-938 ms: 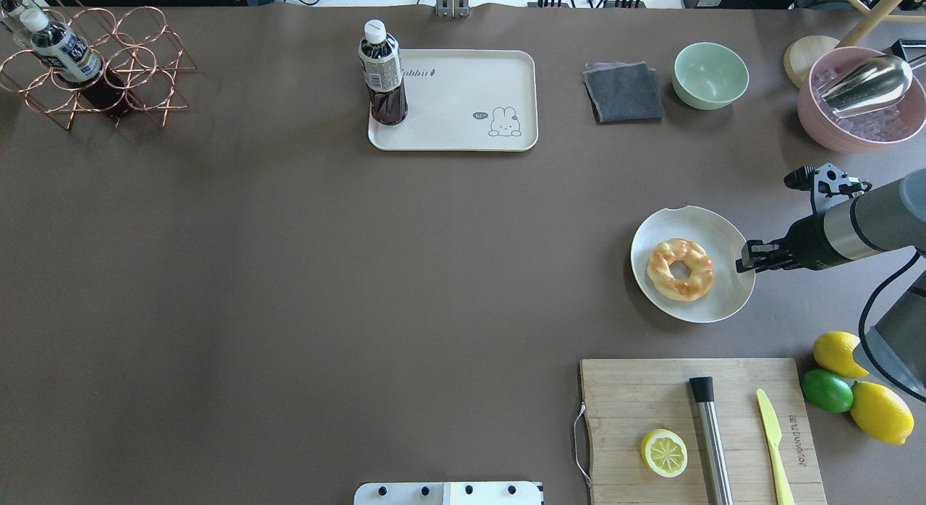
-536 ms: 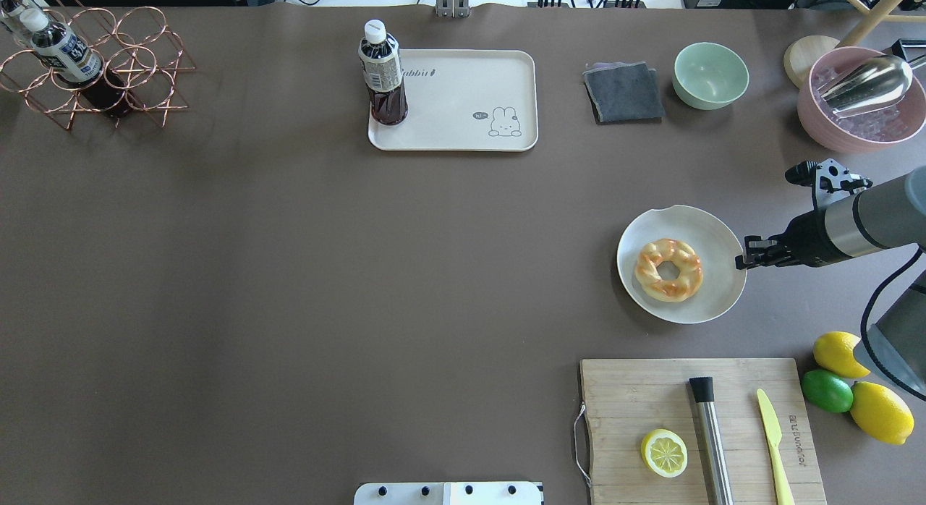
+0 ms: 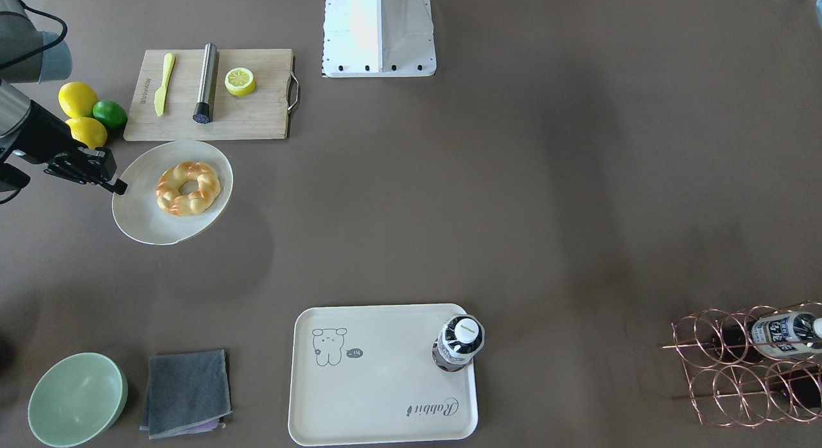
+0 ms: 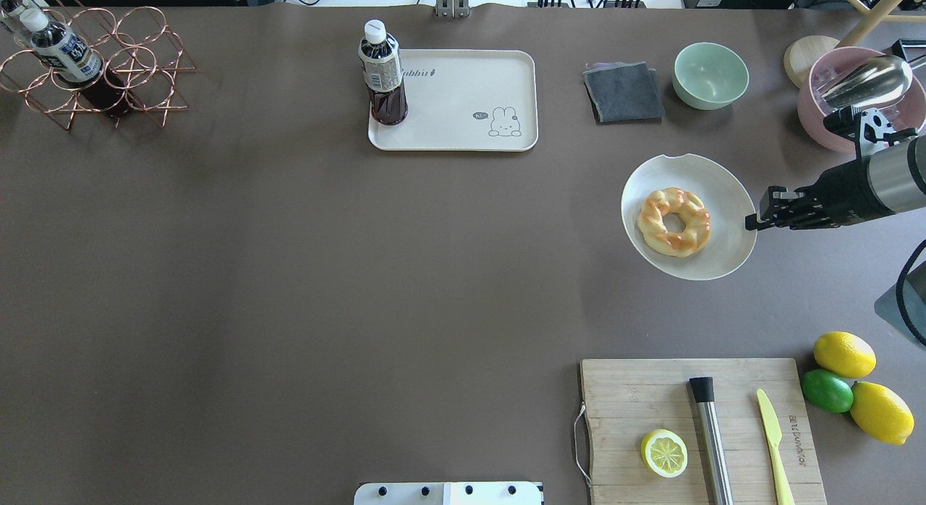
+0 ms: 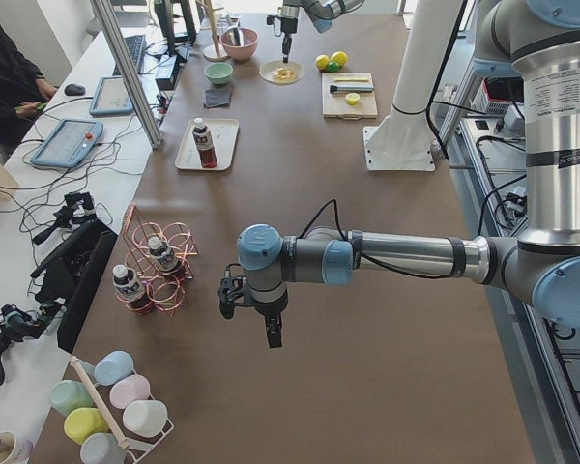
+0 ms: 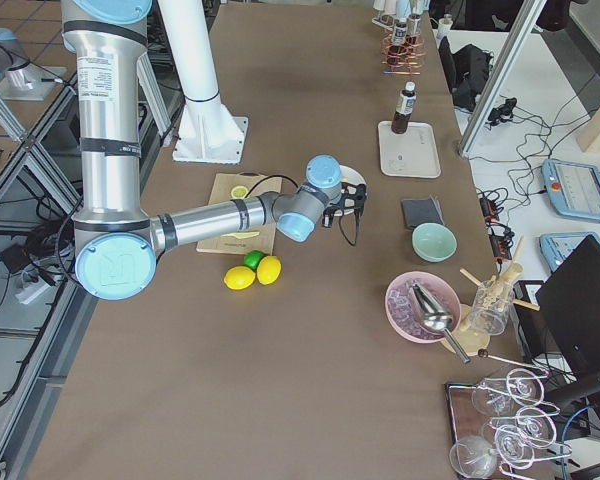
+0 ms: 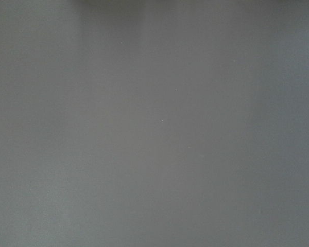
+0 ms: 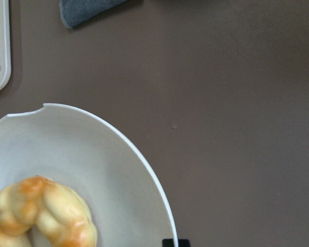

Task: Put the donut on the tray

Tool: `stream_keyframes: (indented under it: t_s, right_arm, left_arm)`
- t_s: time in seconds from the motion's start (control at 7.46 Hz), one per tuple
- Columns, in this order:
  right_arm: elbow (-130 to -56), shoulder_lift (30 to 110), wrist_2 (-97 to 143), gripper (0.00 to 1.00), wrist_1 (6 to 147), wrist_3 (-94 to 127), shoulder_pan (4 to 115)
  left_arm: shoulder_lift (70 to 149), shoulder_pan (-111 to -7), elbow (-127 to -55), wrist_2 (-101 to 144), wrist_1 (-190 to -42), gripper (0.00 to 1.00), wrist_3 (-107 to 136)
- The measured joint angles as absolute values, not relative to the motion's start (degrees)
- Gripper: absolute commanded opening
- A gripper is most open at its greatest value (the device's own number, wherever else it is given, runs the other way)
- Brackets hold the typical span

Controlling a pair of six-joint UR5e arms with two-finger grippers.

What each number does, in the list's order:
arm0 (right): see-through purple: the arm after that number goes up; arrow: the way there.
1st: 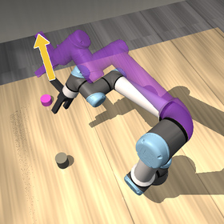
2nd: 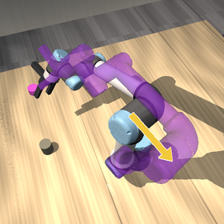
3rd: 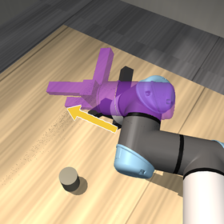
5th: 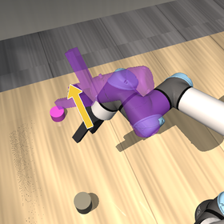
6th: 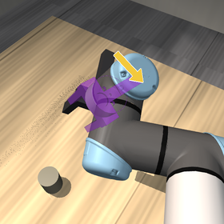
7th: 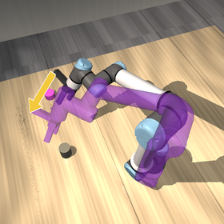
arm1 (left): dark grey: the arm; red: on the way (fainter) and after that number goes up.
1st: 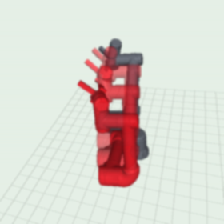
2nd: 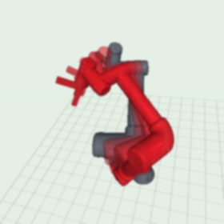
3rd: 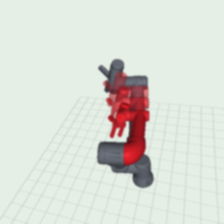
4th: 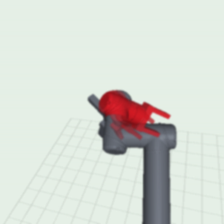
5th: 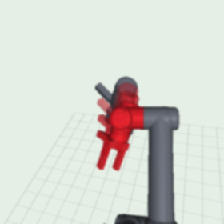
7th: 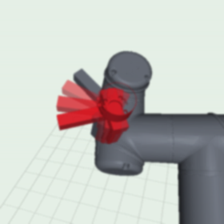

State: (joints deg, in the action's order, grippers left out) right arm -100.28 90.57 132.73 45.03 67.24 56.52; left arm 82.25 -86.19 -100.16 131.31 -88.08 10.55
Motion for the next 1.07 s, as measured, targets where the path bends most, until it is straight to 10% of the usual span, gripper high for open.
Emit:
stream_keyframes:
  t_s: [1.07]
  right_arm:
    - [-79.7, 55.0, 121.9, 0.00, 62.8, 88.7, 52.3]
  left_arm:
    - [82.5, -86.1, -100.2, 131.3, -88.1, 0.98, 11.0]
